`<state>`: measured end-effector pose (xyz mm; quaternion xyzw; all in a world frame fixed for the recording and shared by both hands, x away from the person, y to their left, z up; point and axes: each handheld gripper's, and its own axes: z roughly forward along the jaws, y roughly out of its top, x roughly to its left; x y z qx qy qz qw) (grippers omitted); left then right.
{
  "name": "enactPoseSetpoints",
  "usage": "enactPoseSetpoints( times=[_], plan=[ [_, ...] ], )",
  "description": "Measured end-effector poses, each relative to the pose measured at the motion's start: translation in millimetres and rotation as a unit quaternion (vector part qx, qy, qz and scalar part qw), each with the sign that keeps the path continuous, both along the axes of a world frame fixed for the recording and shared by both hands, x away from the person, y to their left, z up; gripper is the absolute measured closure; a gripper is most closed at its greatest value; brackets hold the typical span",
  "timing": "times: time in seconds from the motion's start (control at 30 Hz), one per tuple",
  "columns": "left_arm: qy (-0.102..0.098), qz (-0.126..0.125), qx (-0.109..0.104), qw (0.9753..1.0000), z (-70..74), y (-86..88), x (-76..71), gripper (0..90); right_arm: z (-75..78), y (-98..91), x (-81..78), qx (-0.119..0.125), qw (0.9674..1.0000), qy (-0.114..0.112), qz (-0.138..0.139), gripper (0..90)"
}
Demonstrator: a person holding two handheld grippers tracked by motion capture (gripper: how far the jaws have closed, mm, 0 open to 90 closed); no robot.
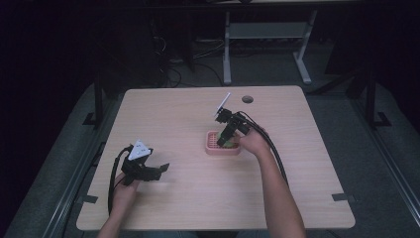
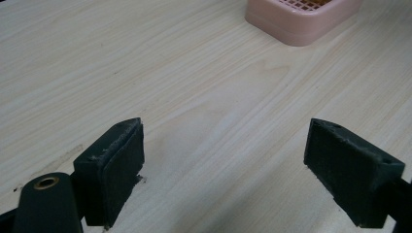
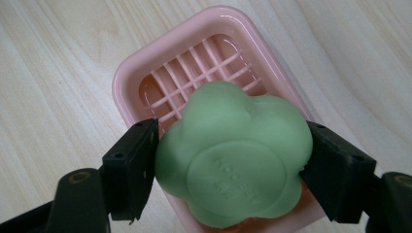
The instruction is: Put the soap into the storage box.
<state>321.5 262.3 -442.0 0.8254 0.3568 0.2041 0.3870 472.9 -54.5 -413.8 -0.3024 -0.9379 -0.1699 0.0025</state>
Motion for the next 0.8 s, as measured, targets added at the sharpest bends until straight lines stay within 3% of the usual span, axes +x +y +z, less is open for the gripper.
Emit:
enactPoseSetpoints(
  times=[0.8],
  plan=[
    [-0.003, 0.001, 0.000, 1.0000, 0.4, 0.7, -0.3, 14.4, 4.9, -0.1, -1.6, 0.009, 1.0000, -0.002, 0.003, 26.1]
  ],
)
